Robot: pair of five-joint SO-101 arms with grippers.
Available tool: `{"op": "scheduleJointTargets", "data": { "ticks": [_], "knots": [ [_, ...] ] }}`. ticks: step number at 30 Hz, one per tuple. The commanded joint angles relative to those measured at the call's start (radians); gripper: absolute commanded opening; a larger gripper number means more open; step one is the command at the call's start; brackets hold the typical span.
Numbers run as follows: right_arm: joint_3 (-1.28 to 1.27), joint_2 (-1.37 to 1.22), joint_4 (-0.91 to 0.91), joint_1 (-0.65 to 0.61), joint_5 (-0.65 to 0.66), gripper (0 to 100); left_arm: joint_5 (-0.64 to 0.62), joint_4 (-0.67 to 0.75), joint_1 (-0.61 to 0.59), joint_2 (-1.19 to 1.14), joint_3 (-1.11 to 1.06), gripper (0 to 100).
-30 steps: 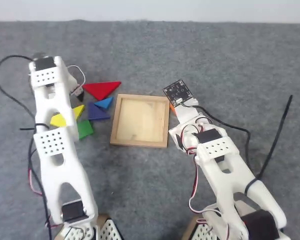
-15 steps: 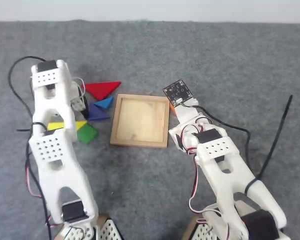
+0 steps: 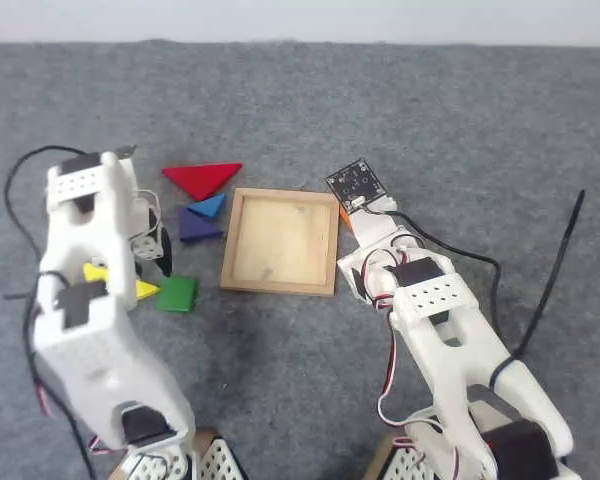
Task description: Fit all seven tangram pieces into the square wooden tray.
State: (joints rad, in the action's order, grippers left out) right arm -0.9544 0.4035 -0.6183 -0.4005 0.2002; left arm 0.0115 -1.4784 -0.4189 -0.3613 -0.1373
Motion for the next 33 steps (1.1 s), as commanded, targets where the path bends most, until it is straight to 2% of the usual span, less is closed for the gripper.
{"op": "scheduleJointTargets", "data": {
  "ticks": [1, 5, 10, 14, 18, 24, 28, 33],
  "knots": [
    [0.046, 0.016, 0.019, 0.013, -0.003, 1.3, 0.014, 0.091, -0.005, 0.229, -0.159, 15],
    [0.046, 0.016, 0.018, 0.013, -0.003, 1.3, -0.025, 0.11, -0.101, 0.391, -0.286, 15],
    [0.046, 0.016, 0.018, 0.01, -0.003, 1.3, -0.281, 0.075, -0.325, 0.531, -0.39, 16],
    [0.044, 0.016, 0.018, 0.007, -0.003, 1.3, -0.419, 0.08, -0.425, 0.565, -0.424, 26],
    [0.043, 0.016, 0.018, 0.012, -0.003, 1.3, -0.471, 0.074, -0.428, 0.565, -0.441, 35],
    [0.043, 0.016, 0.018, 0.012, -0.003, 1.3, -0.482, 0.144, -0.345, 0.506, -0.456, 35],
    [0.041, 0.016, 0.018, 0.013, -0.003, 1.3, -0.522, 0.221, -0.348, 0.344, -0.43, 35],
    [0.041, 0.016, 0.018, 0.013, -0.003, 1.3, -0.526, 0.192, -0.373, 0.192, -0.311, 35]
  ]
}}
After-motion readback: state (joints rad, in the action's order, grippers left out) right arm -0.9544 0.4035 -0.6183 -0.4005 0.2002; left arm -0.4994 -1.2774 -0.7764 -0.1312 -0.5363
